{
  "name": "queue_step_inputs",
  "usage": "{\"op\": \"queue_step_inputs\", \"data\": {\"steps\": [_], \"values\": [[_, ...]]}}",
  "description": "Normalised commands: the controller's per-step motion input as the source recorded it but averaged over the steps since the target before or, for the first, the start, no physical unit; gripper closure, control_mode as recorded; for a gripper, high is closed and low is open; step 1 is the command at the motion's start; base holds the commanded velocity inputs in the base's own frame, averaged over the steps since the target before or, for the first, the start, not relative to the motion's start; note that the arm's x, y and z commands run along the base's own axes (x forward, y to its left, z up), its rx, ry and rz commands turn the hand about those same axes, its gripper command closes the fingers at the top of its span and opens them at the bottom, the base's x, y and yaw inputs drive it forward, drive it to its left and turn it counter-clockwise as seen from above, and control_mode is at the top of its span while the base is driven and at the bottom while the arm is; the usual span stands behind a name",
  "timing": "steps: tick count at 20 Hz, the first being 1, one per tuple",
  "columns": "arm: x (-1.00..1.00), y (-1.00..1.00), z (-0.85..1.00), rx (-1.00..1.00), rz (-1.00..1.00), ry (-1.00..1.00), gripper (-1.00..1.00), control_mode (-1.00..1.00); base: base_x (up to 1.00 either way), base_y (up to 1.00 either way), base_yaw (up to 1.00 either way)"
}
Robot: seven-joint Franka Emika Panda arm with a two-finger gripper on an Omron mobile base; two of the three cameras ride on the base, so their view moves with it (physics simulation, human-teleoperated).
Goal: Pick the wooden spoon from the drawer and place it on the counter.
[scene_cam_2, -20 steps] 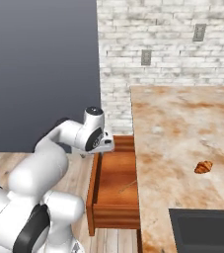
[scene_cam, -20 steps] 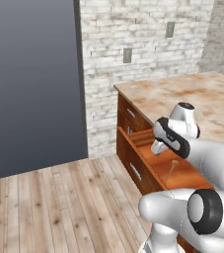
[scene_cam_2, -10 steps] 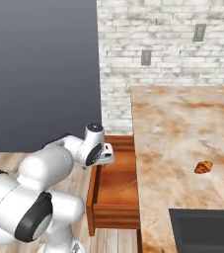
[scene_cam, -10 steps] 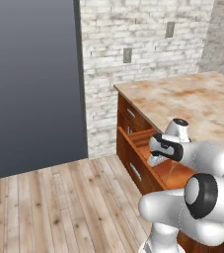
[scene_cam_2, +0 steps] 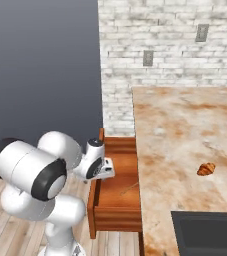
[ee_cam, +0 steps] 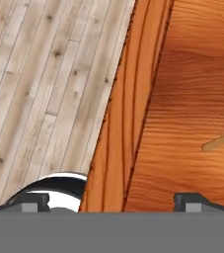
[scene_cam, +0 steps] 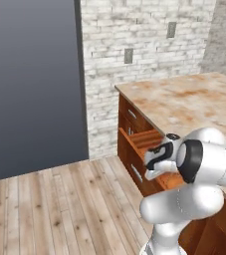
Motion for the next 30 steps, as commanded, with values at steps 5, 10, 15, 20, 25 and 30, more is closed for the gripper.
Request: {"op": "queue_step_inputs", "data": {"steps": [5,10,15,20,25,30], "values": [[-0.10,0.61,-0.46,-0.01,0.01,0.18,-1.00,-1.00,0.00,0.00,0.00],[-0.36,1.00,-0.10,-0.08,0.03,0.10,-1.00,-1.00,0.00,0.00,0.00],[-0.33,1.00,0.07,-0.08,0.07,0.00,-1.00,-1.00,0.00,0.00,0.00],[-0.02,1.00,0.42,0.01,0.07,-0.05,-1.00,-1.00,0.00,0.00,0.00],[0.00,0.59,1.00,0.11,-0.13,-0.28,-1.00,-1.00,0.00,0.00,0.00],[0.00,-0.38,1.00,0.16,-0.33,-0.19,-1.00,-1.00,0.00,0.00,0.00]]}}
